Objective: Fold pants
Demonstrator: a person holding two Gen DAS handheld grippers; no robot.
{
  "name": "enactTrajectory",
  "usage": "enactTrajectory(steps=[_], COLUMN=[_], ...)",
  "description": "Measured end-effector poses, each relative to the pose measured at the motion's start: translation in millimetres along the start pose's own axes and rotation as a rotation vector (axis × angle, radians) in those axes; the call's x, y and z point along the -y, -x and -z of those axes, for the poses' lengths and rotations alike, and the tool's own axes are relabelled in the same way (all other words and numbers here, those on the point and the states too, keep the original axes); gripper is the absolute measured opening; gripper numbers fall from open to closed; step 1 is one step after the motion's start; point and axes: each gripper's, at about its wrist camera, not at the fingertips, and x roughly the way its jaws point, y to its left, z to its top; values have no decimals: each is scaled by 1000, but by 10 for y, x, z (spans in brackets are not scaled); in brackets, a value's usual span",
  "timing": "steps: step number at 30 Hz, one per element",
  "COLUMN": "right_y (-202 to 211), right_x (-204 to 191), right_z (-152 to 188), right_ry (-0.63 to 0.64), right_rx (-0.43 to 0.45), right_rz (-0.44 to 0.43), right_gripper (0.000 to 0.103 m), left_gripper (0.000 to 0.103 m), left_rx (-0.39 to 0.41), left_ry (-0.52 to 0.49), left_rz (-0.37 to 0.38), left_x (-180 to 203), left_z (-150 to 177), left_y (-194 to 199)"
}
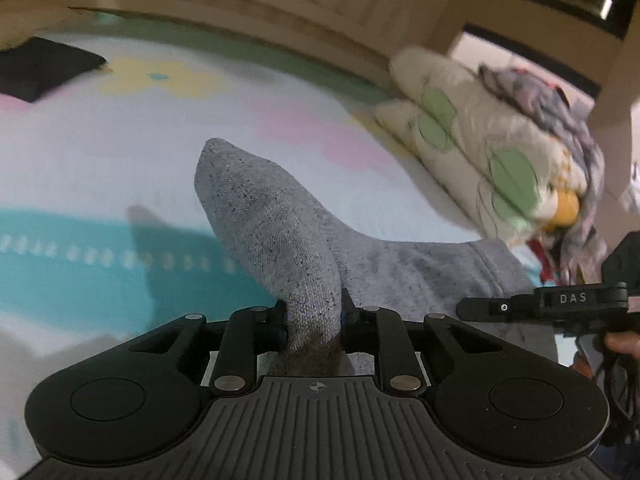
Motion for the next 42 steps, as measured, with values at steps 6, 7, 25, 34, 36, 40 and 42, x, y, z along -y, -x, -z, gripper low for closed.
enactTrajectory(steps=[6,7,25,34,36,40,42], right_y=[-308,-417,-1961,-1225,-1068,-742,-599], right_x=[-484,-594,-1476,-1827,-1951,-2128,-2174], right_z=[-260,-317,-555,-550,-533,-388,-264], right_ry=[49,61,342,408,414,415,407], right_rx=[-4,-10,-85,97,110,91,92], right_rz=[-87,-106,232,295,298,305,281], right_gripper=[44,44,84,102,102,102,102], left_gripper=[20,20,44,43,43,44,44], left_rx=[99,108,-7,124,170,230,222], left_ry=[3,13,123,-30,-55,-60,-53], left_rz=[-119,-132,-439,-588,-598,-615,-647], left_x=[-446,-536,-1567,-852,-651,-342,-244], left_z=[-458,-511,-524,-669,-673,-567,-497], left_y=[288,317,-163,521,701,944,994])
